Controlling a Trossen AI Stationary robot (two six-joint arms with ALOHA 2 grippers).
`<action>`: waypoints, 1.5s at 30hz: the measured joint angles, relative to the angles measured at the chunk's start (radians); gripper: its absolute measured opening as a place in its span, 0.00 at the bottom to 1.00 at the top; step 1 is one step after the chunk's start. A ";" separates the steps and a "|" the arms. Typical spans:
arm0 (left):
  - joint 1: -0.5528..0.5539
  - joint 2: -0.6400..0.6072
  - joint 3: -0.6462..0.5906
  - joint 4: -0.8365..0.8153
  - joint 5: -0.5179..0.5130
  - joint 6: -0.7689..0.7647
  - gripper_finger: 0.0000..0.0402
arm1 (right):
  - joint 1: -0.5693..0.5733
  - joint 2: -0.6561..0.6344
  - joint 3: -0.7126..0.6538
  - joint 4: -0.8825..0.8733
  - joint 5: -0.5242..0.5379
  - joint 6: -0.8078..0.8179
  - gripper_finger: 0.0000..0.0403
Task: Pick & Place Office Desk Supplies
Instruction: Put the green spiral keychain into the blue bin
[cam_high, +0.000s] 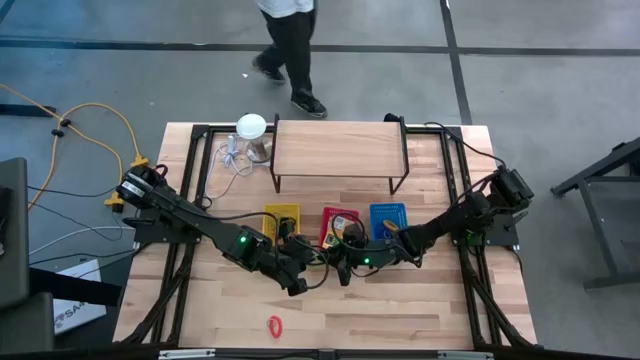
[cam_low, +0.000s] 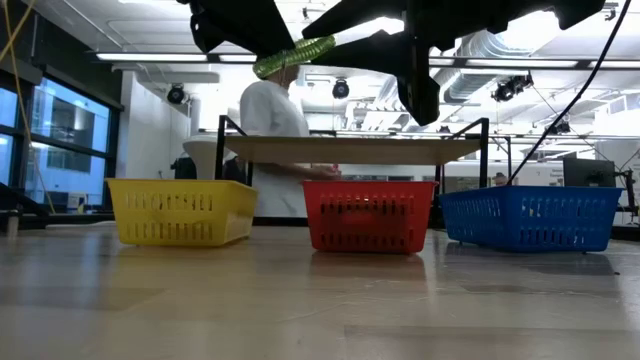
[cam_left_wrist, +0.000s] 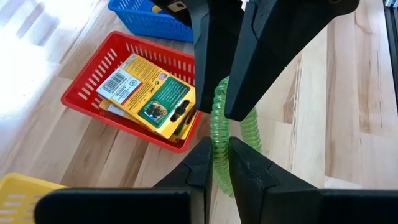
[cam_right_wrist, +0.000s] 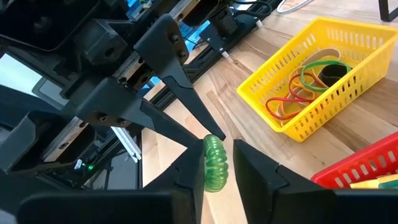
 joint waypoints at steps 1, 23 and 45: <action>0.000 0.000 0.000 0.000 0.000 0.000 0.09 | 0.000 0.000 0.000 0.000 0.000 0.000 0.17; 0.000 0.000 0.000 0.000 0.001 -0.004 0.17 | 0.000 0.000 0.000 0.000 -0.001 -0.023 0.06; 0.000 0.000 0.000 -0.001 0.001 0.023 0.30 | 0.001 0.000 0.000 0.000 -0.048 -0.023 0.06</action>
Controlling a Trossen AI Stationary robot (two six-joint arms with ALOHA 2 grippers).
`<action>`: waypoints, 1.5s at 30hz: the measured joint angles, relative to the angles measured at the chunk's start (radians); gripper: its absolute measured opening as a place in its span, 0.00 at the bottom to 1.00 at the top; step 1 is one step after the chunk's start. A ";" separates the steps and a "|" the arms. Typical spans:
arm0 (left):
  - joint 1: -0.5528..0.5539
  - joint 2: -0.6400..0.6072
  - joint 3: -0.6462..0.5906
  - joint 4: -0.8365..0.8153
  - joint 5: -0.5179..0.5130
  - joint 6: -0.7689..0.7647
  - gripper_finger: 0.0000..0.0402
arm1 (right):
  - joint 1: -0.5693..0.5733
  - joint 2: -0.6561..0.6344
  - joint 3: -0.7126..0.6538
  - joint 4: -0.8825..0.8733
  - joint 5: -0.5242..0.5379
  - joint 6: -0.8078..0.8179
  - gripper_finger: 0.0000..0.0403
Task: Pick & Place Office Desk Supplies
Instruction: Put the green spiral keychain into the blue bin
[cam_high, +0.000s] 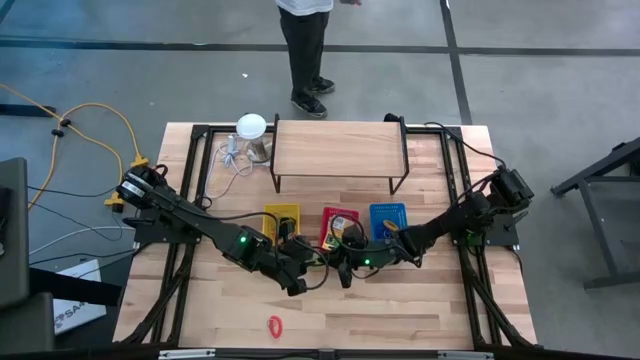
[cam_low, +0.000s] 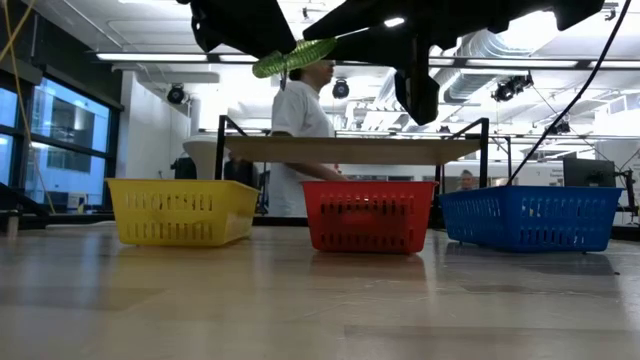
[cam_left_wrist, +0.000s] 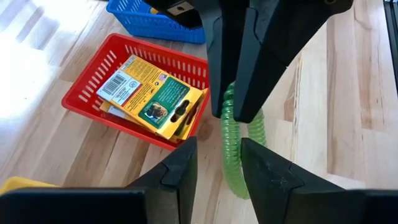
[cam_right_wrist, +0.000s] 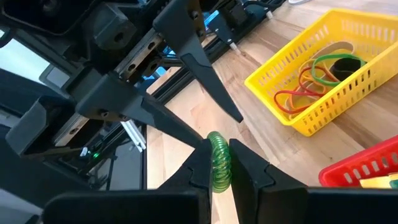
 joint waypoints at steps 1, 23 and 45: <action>0.000 0.000 0.000 0.000 0.000 0.000 0.30 | 0.002 0.000 0.000 0.000 0.000 0.000 0.06; -0.005 0.000 0.000 0.000 0.000 0.001 0.30 | 0.037 0.000 0.000 -0.112 -0.020 0.031 0.06; -0.005 0.000 0.000 0.000 0.022 0.002 0.30 | 0.054 -0.171 0.000 -0.485 0.090 0.049 0.06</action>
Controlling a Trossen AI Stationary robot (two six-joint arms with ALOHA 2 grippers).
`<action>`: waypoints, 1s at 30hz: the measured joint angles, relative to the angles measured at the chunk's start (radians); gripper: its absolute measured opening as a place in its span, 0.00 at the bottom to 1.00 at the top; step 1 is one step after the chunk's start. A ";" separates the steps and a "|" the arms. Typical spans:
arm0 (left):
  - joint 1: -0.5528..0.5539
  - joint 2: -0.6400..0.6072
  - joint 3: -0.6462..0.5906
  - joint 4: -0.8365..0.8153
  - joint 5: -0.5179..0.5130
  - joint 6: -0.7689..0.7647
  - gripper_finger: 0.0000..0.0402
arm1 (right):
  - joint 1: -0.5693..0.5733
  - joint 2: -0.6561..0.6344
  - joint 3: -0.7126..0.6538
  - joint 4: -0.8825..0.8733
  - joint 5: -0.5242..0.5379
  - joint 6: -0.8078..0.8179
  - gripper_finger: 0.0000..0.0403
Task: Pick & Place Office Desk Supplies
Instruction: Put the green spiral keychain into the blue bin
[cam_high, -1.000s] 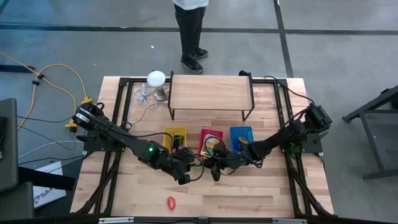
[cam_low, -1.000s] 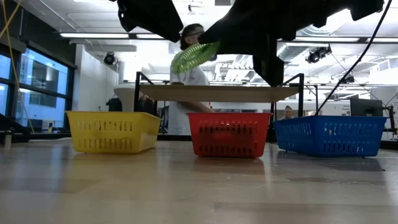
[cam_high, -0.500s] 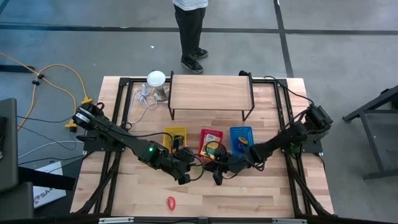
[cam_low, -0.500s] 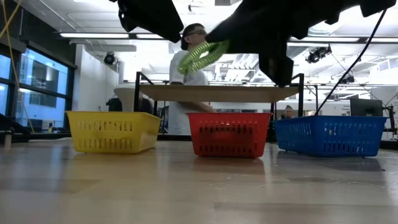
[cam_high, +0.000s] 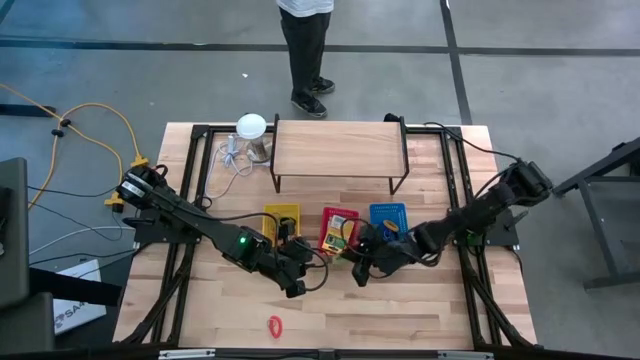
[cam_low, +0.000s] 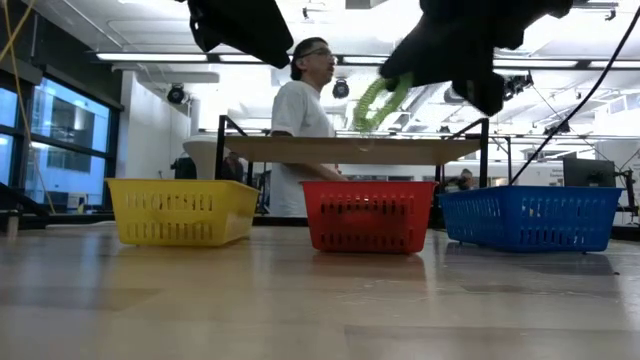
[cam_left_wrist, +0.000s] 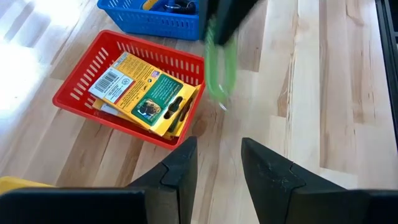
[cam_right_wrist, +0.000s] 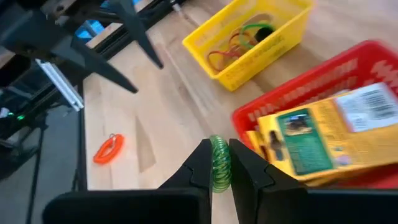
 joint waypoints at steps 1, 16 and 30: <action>0.000 0.000 0.000 0.000 0.001 0.000 0.30 | 0.000 -0.017 0.000 -0.027 0.007 0.002 0.06; 0.000 0.000 0.000 0.000 0.002 0.005 0.30 | 0.006 -0.238 0.000 -0.520 0.125 0.142 0.06; 0.000 0.000 0.000 0.000 0.001 0.006 0.30 | 0.006 -0.309 0.000 -0.851 0.160 0.318 0.06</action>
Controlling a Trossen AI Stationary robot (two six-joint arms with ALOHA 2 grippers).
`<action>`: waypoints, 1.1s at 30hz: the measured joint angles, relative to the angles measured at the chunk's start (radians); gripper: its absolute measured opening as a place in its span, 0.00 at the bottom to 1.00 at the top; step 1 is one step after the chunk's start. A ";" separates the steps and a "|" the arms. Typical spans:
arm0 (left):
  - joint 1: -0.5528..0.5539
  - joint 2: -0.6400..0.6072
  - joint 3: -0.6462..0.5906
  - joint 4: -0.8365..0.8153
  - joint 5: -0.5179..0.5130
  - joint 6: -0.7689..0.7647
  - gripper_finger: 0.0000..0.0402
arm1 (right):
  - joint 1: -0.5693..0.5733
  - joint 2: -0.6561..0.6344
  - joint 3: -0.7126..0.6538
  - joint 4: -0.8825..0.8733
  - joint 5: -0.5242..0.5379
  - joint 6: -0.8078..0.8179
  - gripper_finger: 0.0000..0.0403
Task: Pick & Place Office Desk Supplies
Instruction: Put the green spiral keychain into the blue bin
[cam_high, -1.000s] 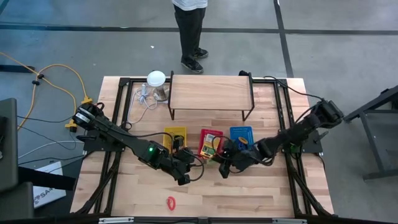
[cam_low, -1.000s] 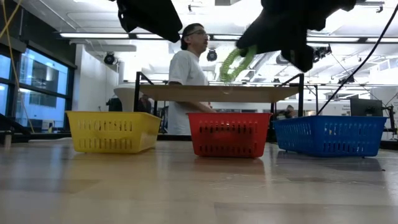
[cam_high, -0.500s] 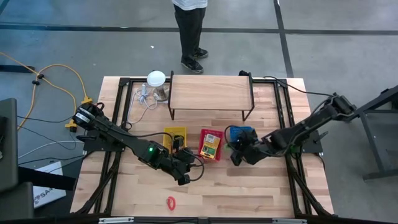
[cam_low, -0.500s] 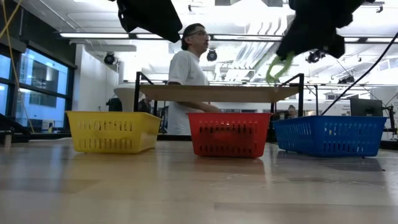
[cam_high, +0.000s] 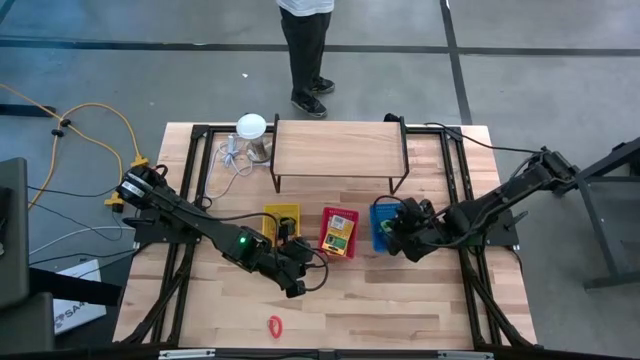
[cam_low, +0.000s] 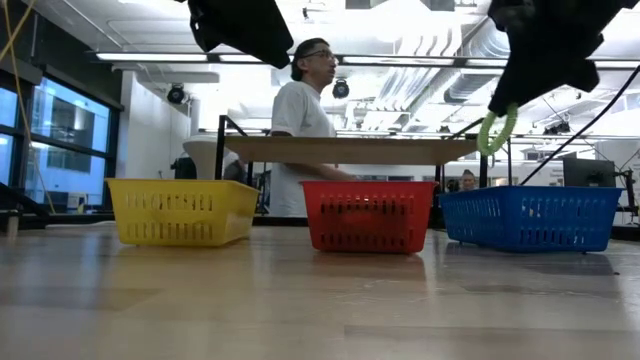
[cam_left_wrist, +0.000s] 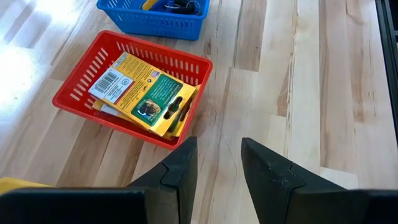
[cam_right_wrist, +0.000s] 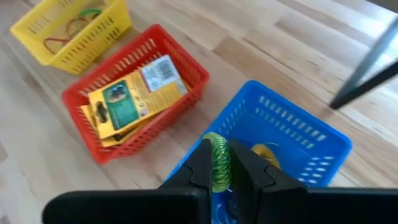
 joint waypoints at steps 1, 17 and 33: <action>0.000 0.000 0.000 0.000 0.000 0.000 0.30 | 0.000 -0.004 0.000 -0.017 -0.001 0.011 0.06; 0.000 0.000 0.000 0.000 -0.001 0.000 0.30 | 0.000 0.005 0.000 -0.129 0.054 0.116 0.06; 0.000 0.000 0.000 0.000 -0.001 0.000 0.30 | 0.000 0.042 -0.106 -0.022 0.121 0.228 0.06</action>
